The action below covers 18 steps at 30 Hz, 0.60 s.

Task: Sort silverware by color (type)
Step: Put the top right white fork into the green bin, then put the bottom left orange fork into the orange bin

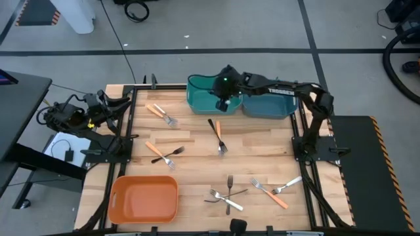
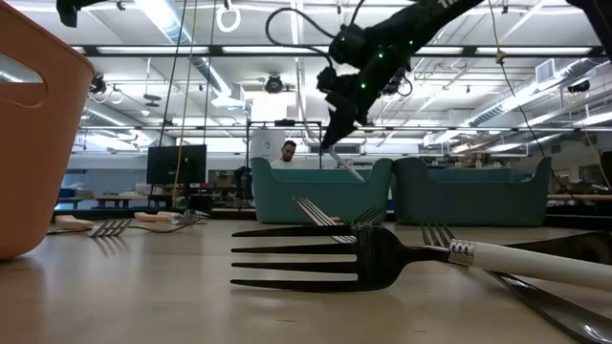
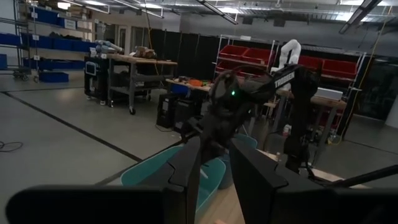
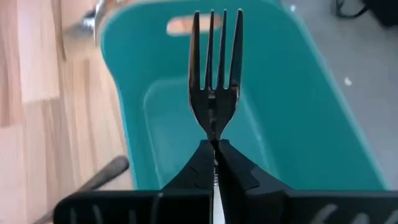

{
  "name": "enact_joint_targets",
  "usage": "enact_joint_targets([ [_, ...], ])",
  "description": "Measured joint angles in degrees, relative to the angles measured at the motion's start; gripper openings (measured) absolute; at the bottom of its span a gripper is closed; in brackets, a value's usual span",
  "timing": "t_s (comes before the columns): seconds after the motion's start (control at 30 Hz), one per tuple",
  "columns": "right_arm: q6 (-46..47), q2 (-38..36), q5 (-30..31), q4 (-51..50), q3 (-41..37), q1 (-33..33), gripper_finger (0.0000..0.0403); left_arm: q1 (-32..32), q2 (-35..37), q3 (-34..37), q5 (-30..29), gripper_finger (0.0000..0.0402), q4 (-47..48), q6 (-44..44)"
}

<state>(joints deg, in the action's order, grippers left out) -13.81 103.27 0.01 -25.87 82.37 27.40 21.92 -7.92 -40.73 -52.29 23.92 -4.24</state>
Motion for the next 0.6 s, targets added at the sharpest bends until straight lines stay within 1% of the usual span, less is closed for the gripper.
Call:
enact_joint_targets([
  [0.13,-0.1,1.9,0.0,-1.4,0.0,-0.1,0.0038,0.0,0.0,0.0,0.0,0.0096,0.0,0.0],
  [0.37,0.0,1.8,0.7,-0.7,0.0,-1.2,0.0098,0.0,0.0,0.0,0.0,0.0096,0.0,0.0],
  [0.47,0.1,0.6,4.3,0.0,0.0,-1.7,0.0111,0.0,0.0,0.0,0.3,0.0096,-0.2,1.2],
  [0.6,0.1,-3.1,10.2,0.1,0.0,-2.9,0.0113,0.0,0.0,0.0,0.4,0.0096,-0.3,3.2],
])
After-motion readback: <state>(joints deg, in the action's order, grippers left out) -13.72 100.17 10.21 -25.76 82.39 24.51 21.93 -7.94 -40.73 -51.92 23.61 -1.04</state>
